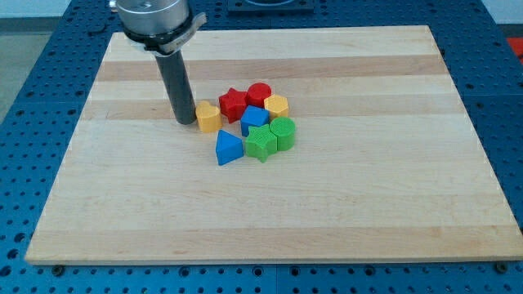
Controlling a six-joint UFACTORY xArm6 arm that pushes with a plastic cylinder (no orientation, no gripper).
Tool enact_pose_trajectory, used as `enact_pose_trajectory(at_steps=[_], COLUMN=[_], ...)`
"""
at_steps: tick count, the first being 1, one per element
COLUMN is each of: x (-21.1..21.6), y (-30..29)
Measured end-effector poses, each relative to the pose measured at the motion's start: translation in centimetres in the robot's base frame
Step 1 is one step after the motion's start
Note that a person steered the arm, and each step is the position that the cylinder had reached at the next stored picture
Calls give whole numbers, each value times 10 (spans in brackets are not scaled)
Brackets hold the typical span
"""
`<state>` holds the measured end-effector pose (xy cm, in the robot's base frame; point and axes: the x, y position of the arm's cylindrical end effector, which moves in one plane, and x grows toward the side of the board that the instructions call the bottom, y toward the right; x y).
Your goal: Slide the yellow heart towards the group of the blocks
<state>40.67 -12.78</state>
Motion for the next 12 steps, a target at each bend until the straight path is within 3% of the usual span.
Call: enact_pose_trajectory(at_steps=[6,10,12], x=[-30,-14,-1], y=[21,40,-5])
